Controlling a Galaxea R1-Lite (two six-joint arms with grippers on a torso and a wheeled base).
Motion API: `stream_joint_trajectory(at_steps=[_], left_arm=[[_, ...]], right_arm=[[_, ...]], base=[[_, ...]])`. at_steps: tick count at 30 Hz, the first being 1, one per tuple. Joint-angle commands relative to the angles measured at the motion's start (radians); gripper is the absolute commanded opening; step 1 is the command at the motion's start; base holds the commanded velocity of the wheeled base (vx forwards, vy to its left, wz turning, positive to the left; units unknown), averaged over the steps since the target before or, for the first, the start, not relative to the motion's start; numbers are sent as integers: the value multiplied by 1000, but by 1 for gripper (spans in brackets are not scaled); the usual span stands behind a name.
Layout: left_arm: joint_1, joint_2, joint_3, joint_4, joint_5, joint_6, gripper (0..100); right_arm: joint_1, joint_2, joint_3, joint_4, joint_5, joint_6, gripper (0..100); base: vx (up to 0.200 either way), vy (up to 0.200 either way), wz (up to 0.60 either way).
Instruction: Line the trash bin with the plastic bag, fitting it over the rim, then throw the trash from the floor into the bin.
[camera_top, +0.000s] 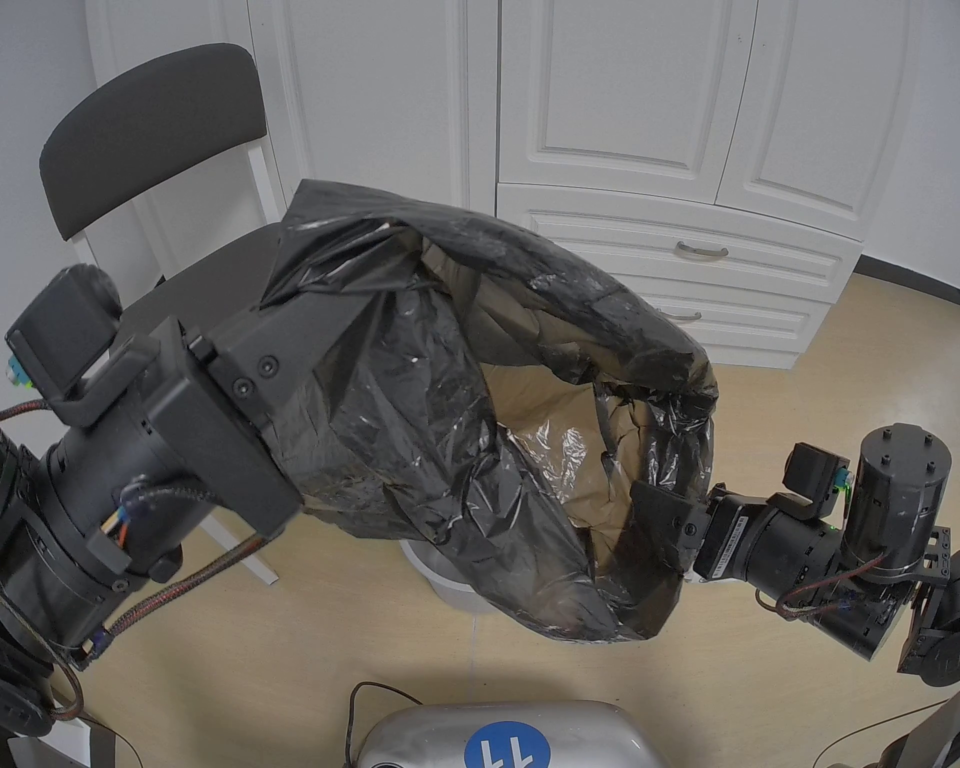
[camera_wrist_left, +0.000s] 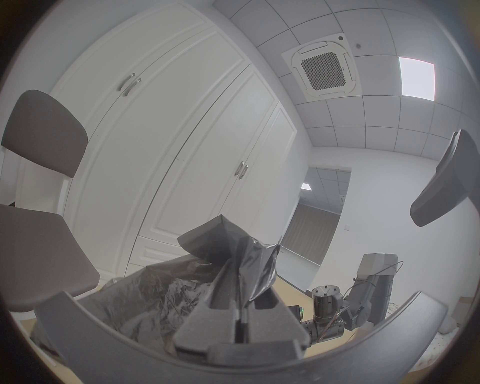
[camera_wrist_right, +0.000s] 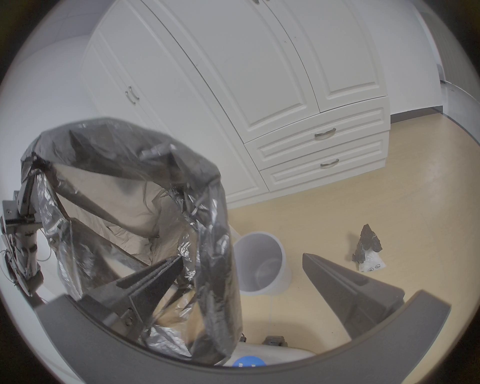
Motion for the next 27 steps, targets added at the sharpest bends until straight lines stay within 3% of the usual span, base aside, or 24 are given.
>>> stream_joint_trajectory(at_steps=[1, 10, 27], left_arm=[[0, 1, -7, -7, 1, 0, 0], [1, 18, -14, -53, 7, -1, 0], [-5, 13, -11, -55, 7, 0, 0]], right_arm=[[4, -21, 4, 32, 1, -2, 100], [13, -45, 2, 121, 1, -10, 100], [16, -44, -7, 115, 37, 7, 100]], base=[[0, 0, 0], [0, 0, 0], [0, 0, 0]])
